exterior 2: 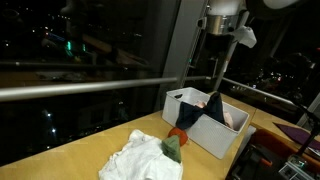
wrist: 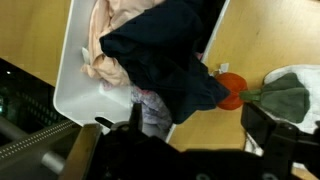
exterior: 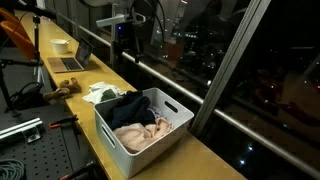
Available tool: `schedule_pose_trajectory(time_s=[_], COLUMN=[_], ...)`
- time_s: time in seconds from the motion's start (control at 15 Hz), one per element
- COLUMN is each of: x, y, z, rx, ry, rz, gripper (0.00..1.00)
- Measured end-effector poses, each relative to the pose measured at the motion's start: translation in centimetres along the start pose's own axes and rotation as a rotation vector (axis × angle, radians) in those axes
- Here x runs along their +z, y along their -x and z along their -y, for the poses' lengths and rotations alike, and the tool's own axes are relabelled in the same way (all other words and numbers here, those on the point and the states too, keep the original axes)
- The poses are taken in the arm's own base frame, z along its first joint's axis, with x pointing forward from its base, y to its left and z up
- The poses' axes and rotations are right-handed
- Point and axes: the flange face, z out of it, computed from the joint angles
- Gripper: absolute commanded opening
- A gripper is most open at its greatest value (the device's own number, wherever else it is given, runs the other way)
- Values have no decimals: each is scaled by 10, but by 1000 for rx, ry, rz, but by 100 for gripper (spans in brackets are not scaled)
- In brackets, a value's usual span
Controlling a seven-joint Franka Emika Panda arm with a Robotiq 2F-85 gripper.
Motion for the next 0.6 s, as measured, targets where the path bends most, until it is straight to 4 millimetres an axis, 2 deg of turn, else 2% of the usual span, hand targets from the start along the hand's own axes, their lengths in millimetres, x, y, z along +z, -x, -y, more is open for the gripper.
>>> schedule_pose_trajectory(time_s=[0.33, 0.6], x=[7, 25], y=[-20, -37], z=[19, 33], rx=[-274, -495], ry=[-12, -29], rz=[-20, -17], gripper=[100, 100])
